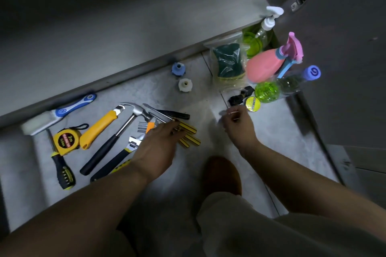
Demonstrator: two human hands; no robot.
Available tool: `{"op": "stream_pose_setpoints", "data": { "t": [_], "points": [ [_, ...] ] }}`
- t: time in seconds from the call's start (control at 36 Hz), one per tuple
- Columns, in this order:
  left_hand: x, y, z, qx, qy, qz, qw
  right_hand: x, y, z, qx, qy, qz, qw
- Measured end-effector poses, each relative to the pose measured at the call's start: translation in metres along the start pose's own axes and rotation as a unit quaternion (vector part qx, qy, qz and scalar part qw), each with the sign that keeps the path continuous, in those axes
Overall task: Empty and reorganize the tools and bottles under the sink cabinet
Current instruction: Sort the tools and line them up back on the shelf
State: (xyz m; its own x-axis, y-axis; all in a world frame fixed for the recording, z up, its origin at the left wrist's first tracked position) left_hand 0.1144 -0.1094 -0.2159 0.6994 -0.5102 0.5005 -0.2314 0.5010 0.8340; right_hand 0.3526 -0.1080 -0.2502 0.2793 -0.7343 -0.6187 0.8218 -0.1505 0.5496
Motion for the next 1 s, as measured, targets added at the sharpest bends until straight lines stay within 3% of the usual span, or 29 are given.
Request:
{"op": "stream_pose_setpoints", "data": {
  "t": [0.08, 0.19, 0.31, 0.42, 0.58, 0.75, 1.0],
  "points": [
    [-0.017, 0.011, 0.016, 0.019, 0.040, -0.003, 0.999, -0.032, -0.041, 0.020, -0.082, 0.118, 0.105, 0.984],
    [-0.057, 0.033, 0.046, 0.056, 0.151, -0.052, 0.986, -0.056, -0.090, 0.047, -0.167, 0.238, 0.238, 0.927],
    [-0.101, 0.051, 0.085, 0.119, 0.287, -0.050, 0.949, -0.067, -0.116, 0.060, -0.167, 0.292, 0.319, 0.886],
    [-0.134, 0.043, 0.110, 0.095, 0.376, -0.003, 0.922, -0.069, -0.131, 0.063, -0.145, 0.316, 0.382, 0.856],
    [-0.146, 0.027, 0.115, 0.078, 0.371, 0.089, 0.921, -0.066, -0.137, 0.065, -0.145, 0.311, 0.380, 0.859],
    [-0.150, 0.024, 0.116, 0.079, 0.384, 0.104, 0.914, -0.060, -0.137, 0.071, -0.134, 0.304, 0.388, 0.860],
    [-0.140, 0.040, 0.126, 0.159, 0.360, 0.040, 0.919, -0.055, -0.138, 0.067, -0.146, 0.289, 0.365, 0.873]
  ]
}}
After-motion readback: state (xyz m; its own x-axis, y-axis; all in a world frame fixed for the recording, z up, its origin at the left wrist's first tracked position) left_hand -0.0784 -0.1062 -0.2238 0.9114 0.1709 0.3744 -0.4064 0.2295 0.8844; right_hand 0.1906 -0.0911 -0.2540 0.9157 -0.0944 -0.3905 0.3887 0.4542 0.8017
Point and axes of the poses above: each hand's wrist, its own z-axis away from the middle knuckle, its own y-axis out of the back of the hand, x = y × z, the point moved 10 cm from there along -z, towards the middle knuckle, and after that the axes turned 6 degrees about -y, right-handed, at the moved point
